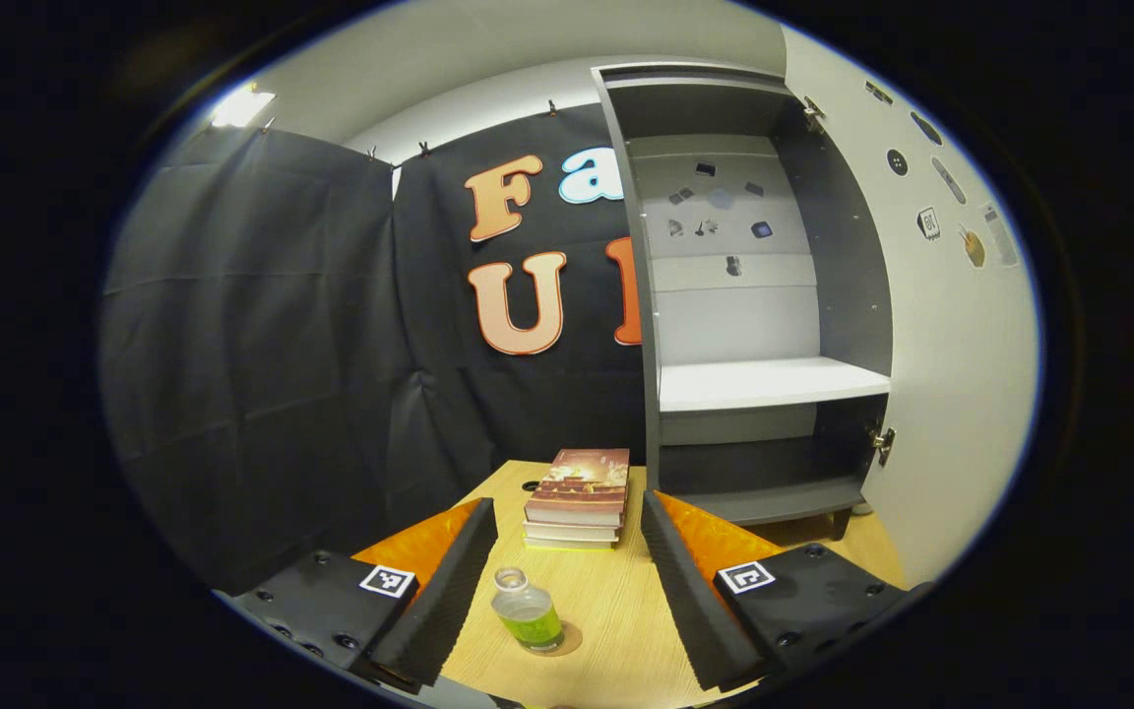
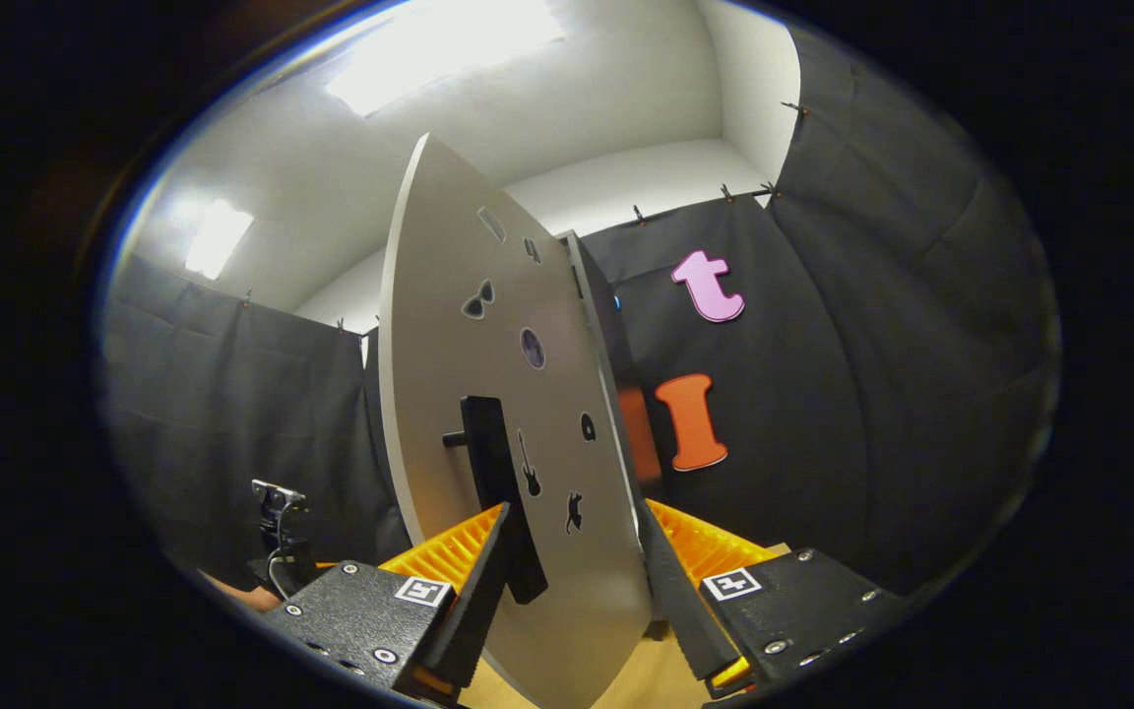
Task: Open the cabinet door with the right hand, grasp the bottle in the cabinet with the left hand and place it on the coaster, then close the cabinet door with the right hand.
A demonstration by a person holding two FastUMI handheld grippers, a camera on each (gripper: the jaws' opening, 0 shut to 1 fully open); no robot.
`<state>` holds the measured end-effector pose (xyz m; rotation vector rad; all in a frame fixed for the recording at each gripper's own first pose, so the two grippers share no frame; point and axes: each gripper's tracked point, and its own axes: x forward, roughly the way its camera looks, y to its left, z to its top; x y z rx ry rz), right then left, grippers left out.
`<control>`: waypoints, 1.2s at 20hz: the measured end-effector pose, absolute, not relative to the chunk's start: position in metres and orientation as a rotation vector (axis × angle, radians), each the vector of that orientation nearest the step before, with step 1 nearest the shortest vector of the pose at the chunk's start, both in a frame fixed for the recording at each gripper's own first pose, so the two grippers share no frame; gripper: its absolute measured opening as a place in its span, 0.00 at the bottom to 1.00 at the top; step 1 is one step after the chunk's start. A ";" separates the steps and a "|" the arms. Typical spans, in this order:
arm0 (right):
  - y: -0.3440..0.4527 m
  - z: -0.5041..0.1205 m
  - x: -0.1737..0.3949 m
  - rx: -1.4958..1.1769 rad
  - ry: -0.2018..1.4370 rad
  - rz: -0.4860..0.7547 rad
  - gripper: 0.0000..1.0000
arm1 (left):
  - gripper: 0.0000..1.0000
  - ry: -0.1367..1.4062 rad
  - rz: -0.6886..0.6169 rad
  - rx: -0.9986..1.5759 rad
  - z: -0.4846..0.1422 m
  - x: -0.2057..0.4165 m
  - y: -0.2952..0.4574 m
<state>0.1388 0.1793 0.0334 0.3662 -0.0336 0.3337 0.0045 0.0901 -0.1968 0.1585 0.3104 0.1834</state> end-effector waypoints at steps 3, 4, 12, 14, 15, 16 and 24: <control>0.198 0.030 0.142 0.440 -0.027 0.395 0.78 | 0.96 0.275 0.180 0.148 -0.173 0.010 0.079; 0.200 0.030 0.138 0.457 -0.024 0.407 0.78 | 0.96 0.265 0.174 0.143 -0.168 0.012 0.076; 0.222 0.026 0.145 0.429 -0.029 0.423 0.78 | 0.96 0.206 0.034 0.128 -0.145 0.057 0.054; 0.230 0.026 0.143 0.418 -0.034 0.422 0.78 | 0.96 0.205 -0.002 0.107 -0.146 0.071 0.051; 0.236 0.025 0.141 0.421 -0.028 0.425 0.78 | 0.96 0.210 -0.011 0.097 -0.149 0.078 0.052; 0.239 0.025 0.139 0.427 -0.021 0.429 0.78 | 0.96 0.211 -0.018 0.088 -0.150 0.081 0.054; 0.254 0.026 0.143 0.441 0.005 0.450 0.78 | 0.96 0.237 -0.023 0.043 -0.168 0.106 0.083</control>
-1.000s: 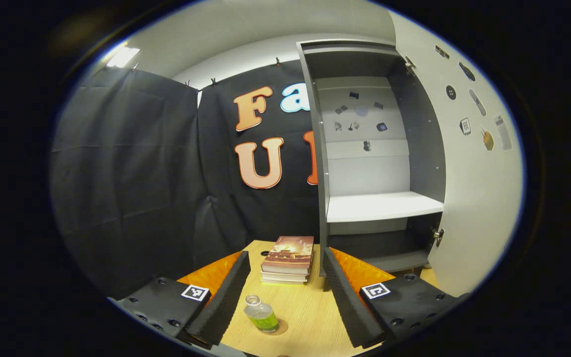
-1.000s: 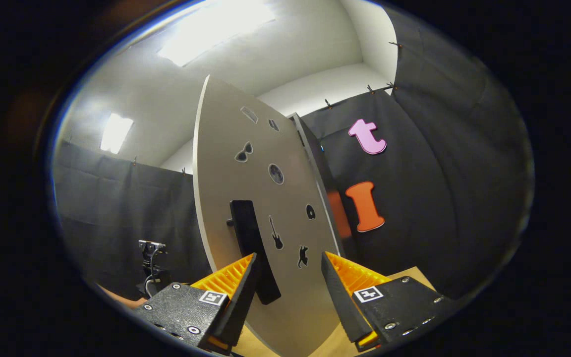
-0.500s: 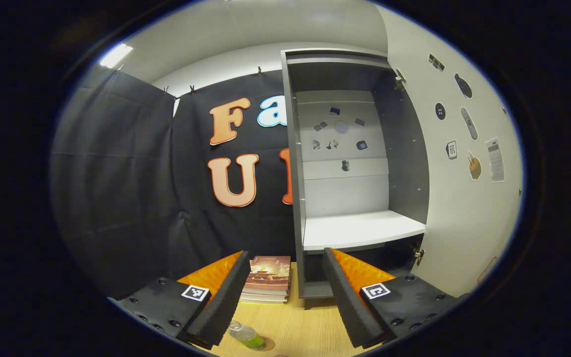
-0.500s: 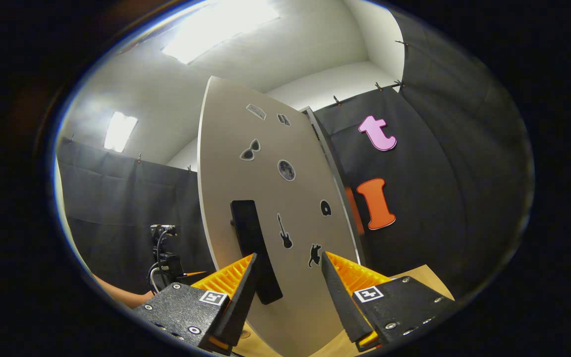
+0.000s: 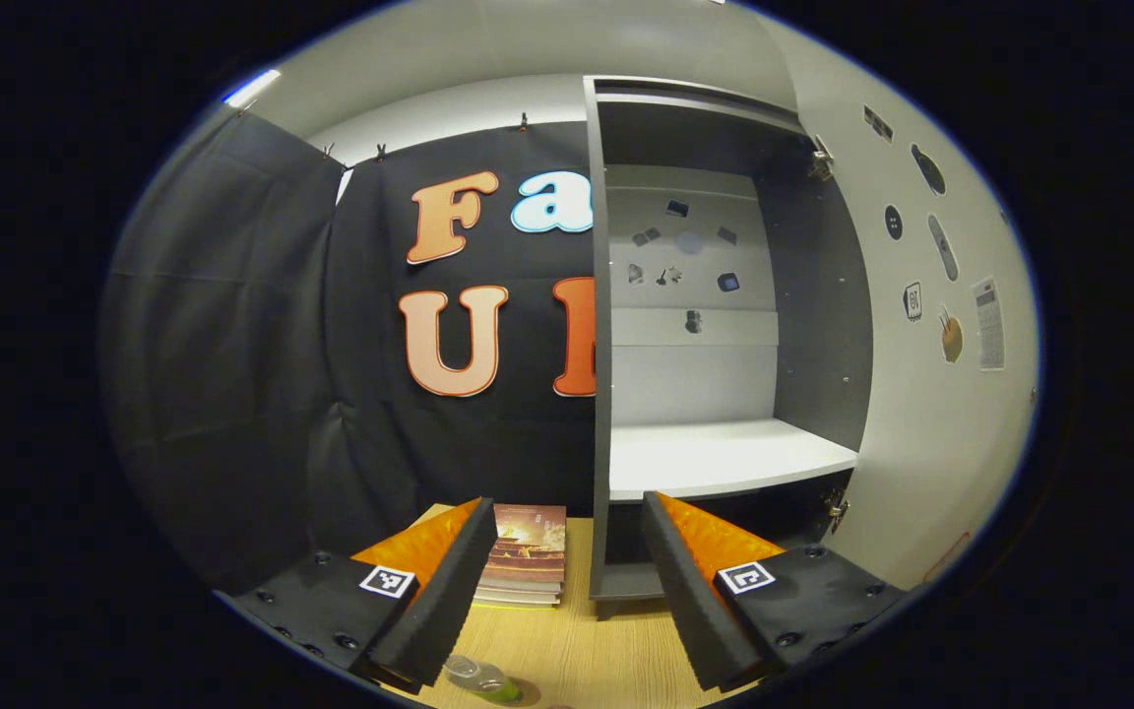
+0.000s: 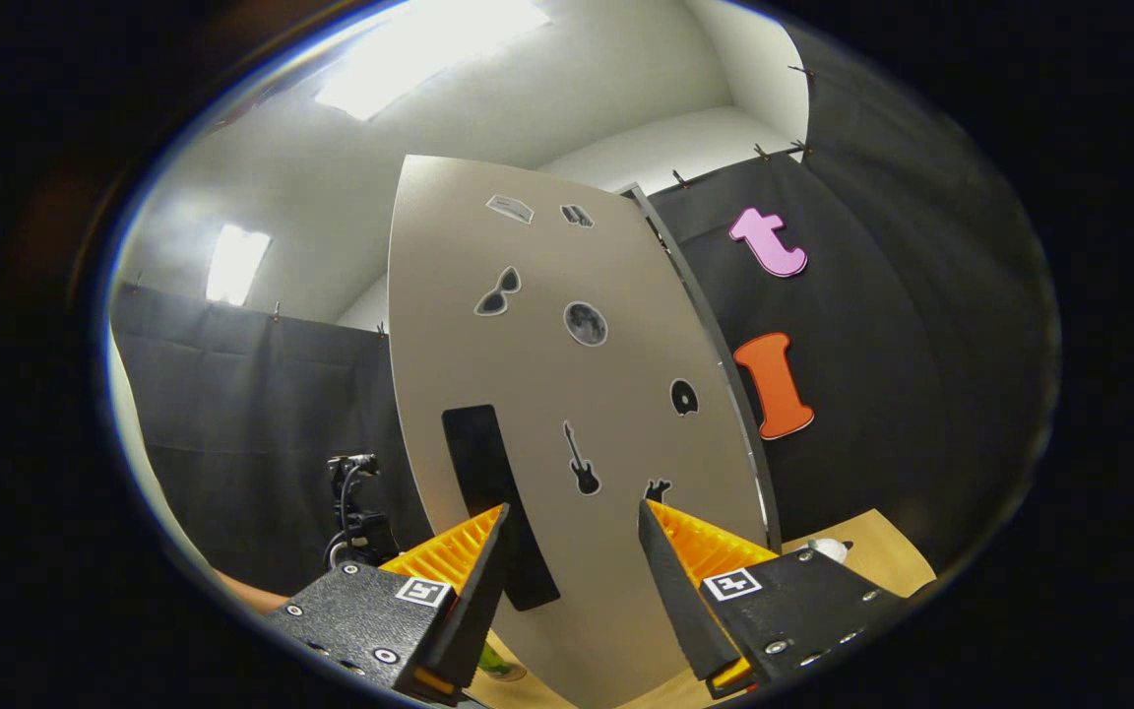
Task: Open the cabinet door with the right hand, grasp the bottle in the cabinet with the left hand and place it on the coaster, then close the cabinet door with the right hand.
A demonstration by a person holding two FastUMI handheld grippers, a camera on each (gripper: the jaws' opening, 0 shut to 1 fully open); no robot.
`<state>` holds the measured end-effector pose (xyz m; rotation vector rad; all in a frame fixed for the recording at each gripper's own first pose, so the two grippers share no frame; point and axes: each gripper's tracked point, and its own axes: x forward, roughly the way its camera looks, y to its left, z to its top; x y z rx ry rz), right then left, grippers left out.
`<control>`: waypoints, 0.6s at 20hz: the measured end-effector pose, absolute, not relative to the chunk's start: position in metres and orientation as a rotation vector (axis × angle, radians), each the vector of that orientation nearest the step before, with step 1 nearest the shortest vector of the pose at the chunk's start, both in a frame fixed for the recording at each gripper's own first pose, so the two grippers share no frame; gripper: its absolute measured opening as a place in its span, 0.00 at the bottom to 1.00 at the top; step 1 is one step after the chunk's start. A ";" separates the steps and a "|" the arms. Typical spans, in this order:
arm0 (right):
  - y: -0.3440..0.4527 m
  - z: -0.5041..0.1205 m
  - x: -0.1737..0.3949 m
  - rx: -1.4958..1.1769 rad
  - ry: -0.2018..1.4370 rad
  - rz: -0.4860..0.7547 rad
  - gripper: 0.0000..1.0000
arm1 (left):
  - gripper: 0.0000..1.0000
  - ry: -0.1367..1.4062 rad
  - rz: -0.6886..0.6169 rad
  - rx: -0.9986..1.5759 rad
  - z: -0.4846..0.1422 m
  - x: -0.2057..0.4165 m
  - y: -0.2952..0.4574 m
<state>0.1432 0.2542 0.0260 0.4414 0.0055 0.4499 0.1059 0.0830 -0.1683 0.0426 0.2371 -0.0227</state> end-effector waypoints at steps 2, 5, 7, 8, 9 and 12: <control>0.257 0.025 0.148 0.418 0.009 0.460 0.78 | 0.95 0.235 -0.013 0.040 -0.169 0.108 0.094; 0.267 0.027 0.156 0.408 0.020 0.487 0.78 | 0.96 0.232 -0.002 0.029 -0.169 0.111 0.108; 0.278 0.023 0.158 0.417 0.049 0.521 0.78 | 0.95 0.233 0.008 0.035 -0.171 0.112 0.120; 0.284 0.020 0.158 0.414 0.063 0.536 0.78 | 0.96 0.229 0.011 0.038 -0.170 0.114 0.125; 0.288 0.018 0.160 0.402 0.069 0.546 0.78 | 0.96 0.226 0.015 0.040 -0.169 0.115 0.130; 0.300 0.014 0.172 0.359 0.064 0.555 0.79 | 0.95 0.222 0.027 0.040 -0.170 0.119 0.147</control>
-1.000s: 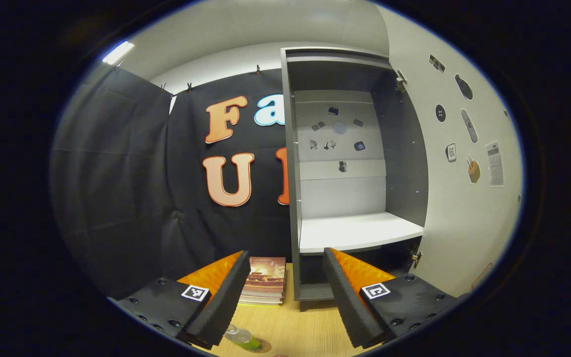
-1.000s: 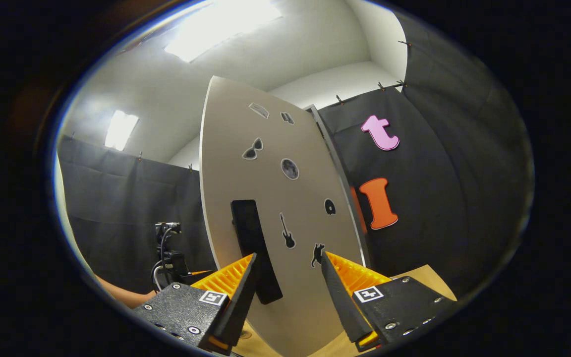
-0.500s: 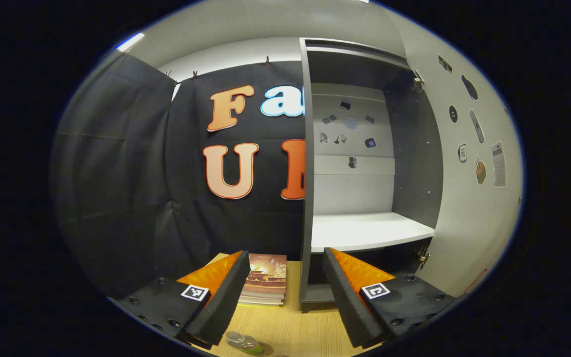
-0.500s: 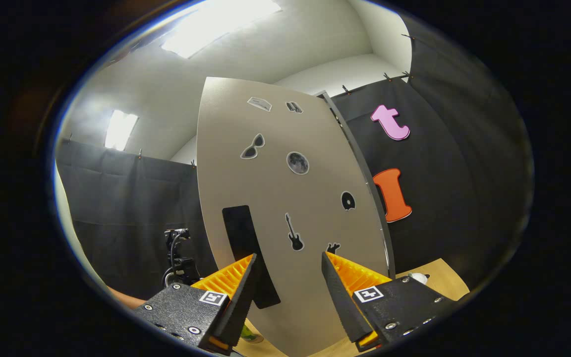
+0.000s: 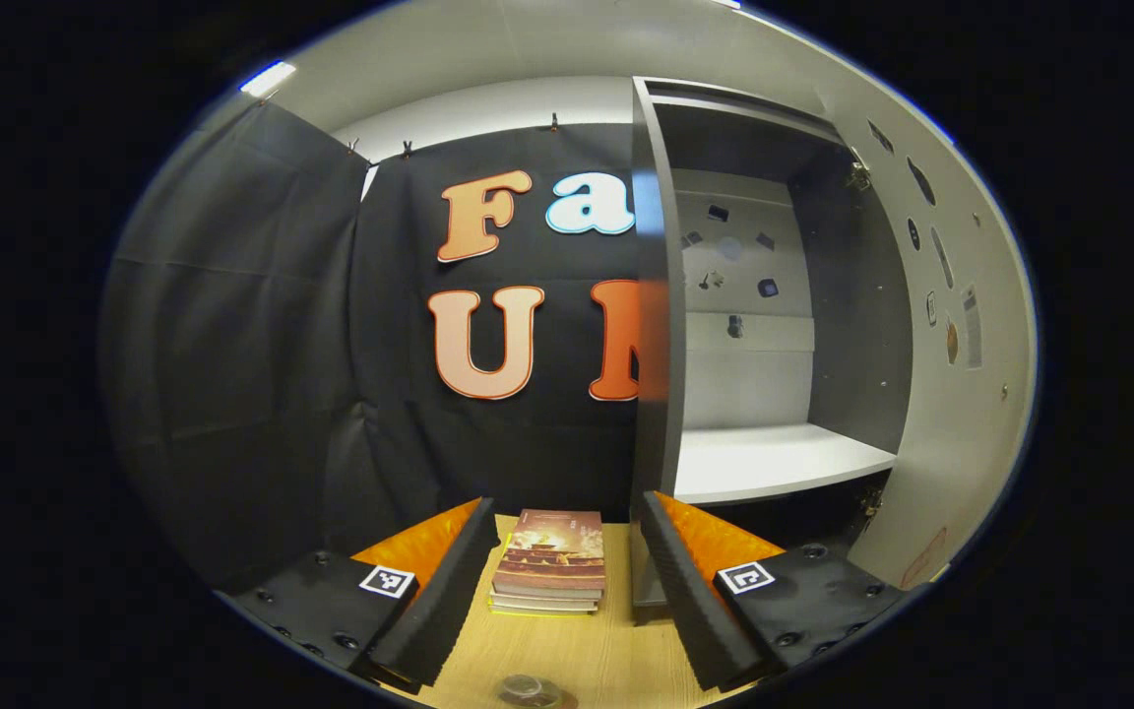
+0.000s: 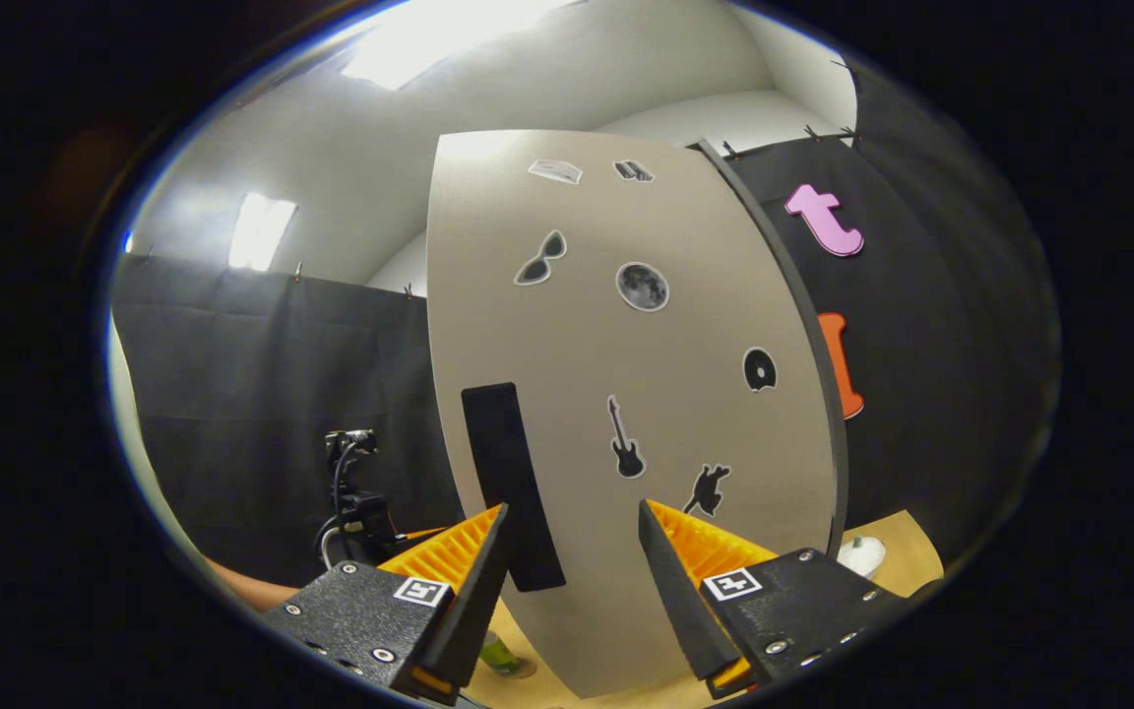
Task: Open the cabinet door with the right hand, grasp the bottle in the cabinet with the left hand and place it on the coaster, then close the cabinet door with the right hand.
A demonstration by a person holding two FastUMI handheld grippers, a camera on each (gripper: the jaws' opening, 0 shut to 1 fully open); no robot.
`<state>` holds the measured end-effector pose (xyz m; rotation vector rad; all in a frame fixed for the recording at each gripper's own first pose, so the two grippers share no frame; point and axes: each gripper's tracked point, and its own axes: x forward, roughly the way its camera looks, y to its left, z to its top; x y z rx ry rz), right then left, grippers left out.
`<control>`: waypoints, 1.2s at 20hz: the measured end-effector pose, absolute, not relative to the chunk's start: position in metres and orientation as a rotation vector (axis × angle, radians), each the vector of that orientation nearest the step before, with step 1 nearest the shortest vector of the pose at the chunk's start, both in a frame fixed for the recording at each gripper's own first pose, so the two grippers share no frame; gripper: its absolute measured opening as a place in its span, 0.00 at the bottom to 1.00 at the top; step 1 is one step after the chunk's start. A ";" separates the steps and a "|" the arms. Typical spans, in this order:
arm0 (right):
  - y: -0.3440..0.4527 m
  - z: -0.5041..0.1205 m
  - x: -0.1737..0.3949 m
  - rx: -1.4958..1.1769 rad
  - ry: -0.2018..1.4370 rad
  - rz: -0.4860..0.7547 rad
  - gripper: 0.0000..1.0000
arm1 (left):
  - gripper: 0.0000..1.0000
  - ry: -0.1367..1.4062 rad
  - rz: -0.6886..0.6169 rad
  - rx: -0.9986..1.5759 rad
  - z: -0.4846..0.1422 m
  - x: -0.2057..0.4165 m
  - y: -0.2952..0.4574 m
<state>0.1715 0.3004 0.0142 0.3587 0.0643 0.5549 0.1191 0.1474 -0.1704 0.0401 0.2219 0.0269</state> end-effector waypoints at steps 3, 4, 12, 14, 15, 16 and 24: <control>0.311 0.004 0.176 0.311 0.086 0.559 0.80 | 0.96 0.220 0.036 0.064 -0.173 0.126 0.166; 0.311 0.002 0.177 0.293 0.090 0.551 0.80 | 0.95 0.220 0.033 0.065 -0.174 0.128 0.170; 0.320 -0.010 0.198 0.227 0.134 0.471 0.79 | 0.95 0.225 0.026 0.043 -0.182 0.143 0.186; 0.325 -0.011 0.209 0.227 0.142 0.462 0.79 | 0.95 0.223 0.023 0.047 -0.183 0.148 0.188; 0.325 -0.011 0.212 0.222 0.136 0.456 0.79 | 0.95 0.221 0.022 0.047 -0.182 0.150 0.190; 0.320 -0.010 0.215 0.212 0.134 0.433 0.80 | 0.95 0.220 0.020 0.045 -0.182 0.152 0.192; 0.329 -0.008 0.226 0.187 0.144 0.393 0.80 | 0.96 0.195 0.002 0.039 -0.172 0.171 0.199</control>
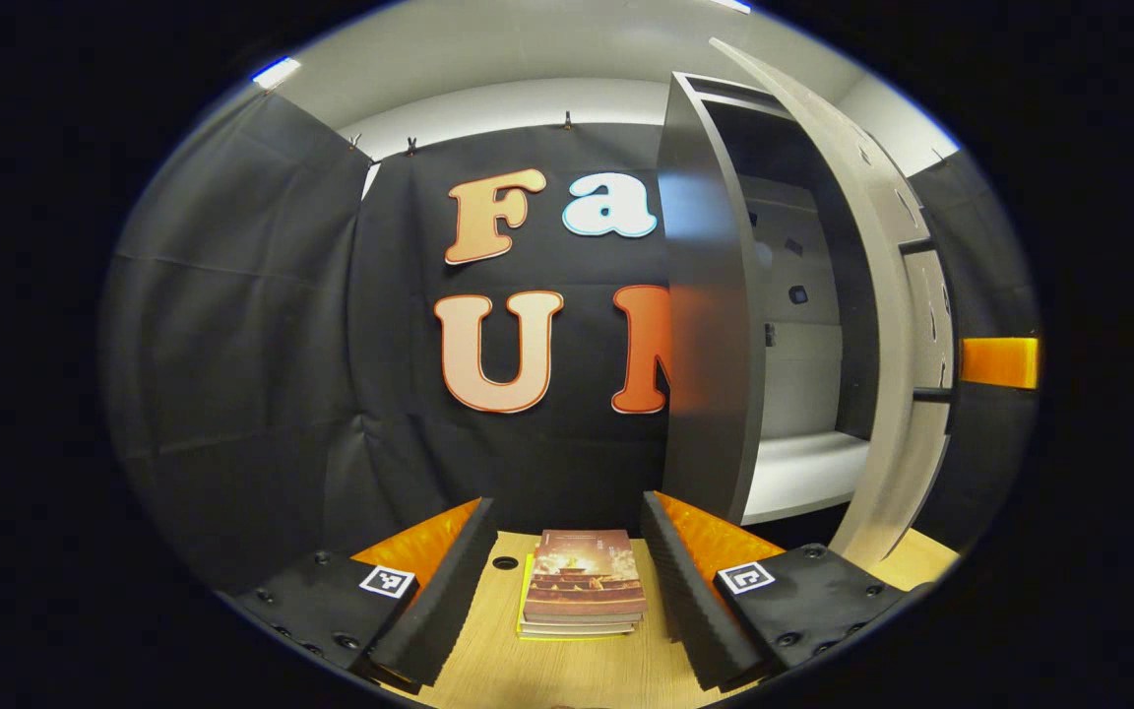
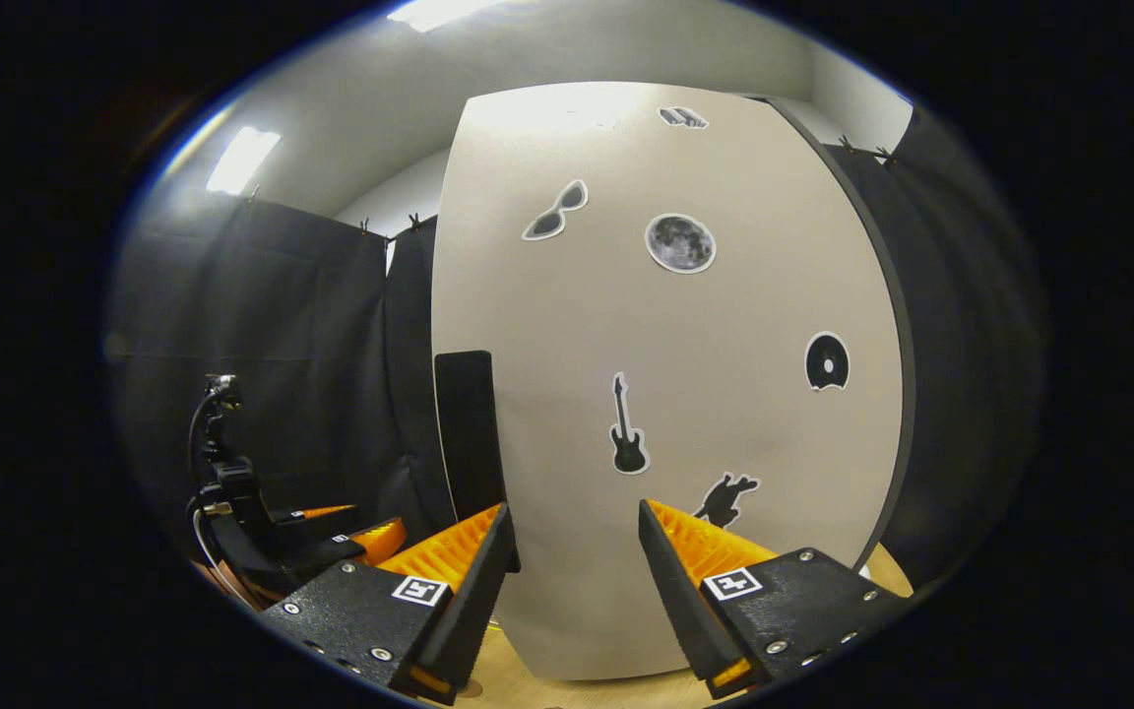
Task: Open the cabinet door with the right hand, grasp the bottle in the cabinet with the left hand and place it on the coaster, then close the cabinet door with the right hand.
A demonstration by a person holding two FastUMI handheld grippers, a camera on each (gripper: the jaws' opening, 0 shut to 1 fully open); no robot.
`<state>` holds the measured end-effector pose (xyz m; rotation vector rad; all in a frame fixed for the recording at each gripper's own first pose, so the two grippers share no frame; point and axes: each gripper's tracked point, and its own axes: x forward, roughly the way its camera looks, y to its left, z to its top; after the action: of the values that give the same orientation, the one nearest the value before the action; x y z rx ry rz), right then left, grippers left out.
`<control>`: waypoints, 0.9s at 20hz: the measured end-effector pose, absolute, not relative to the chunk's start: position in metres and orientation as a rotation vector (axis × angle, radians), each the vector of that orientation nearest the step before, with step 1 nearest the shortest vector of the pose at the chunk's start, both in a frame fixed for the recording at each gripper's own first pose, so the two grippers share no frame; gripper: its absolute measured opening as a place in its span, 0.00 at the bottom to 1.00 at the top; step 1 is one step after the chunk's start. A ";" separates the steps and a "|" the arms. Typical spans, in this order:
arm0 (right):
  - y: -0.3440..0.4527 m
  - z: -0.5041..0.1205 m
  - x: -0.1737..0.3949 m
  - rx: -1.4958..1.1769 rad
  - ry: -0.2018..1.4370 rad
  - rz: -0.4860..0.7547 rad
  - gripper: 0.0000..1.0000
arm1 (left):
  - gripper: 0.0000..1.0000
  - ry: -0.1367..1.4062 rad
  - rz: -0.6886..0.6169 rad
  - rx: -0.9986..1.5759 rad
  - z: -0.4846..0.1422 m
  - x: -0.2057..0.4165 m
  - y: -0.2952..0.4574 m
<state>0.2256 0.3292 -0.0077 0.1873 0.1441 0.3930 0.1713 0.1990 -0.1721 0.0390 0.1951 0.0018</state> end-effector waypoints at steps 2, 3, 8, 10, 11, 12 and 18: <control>0.331 -0.007 0.229 0.181 0.140 0.383 0.80 | 0.96 0.202 -0.009 0.050 -0.174 0.174 0.201; 0.332 -0.007 0.232 0.178 0.140 0.378 0.80 | 0.96 0.203 -0.009 0.054 -0.175 0.175 0.204; 0.335 -0.007 0.235 0.163 0.141 0.341 0.80 | 0.97 0.174 -0.023 0.076 -0.160 0.180 0.206; 0.337 -0.006 0.238 0.146 0.135 0.326 0.80 | 0.97 0.159 -0.029 0.091 -0.156 0.181 0.204; 0.337 -0.007 0.238 0.139 0.134 0.318 0.80 | 0.95 0.153 -0.032 0.094 -0.154 0.181 0.203; 0.338 -0.006 0.238 0.132 0.135 0.312 0.80 | 0.96 0.150 -0.036 0.091 -0.152 0.181 0.201; 0.340 -0.009 0.248 0.111 0.131 0.293 0.80 | 0.95 0.147 -0.047 0.081 -0.149 0.180 0.193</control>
<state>0.2482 0.3401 -0.0095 0.1115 0.1306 0.2927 0.1803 0.1930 -0.1495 0.0807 0.1474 -0.0468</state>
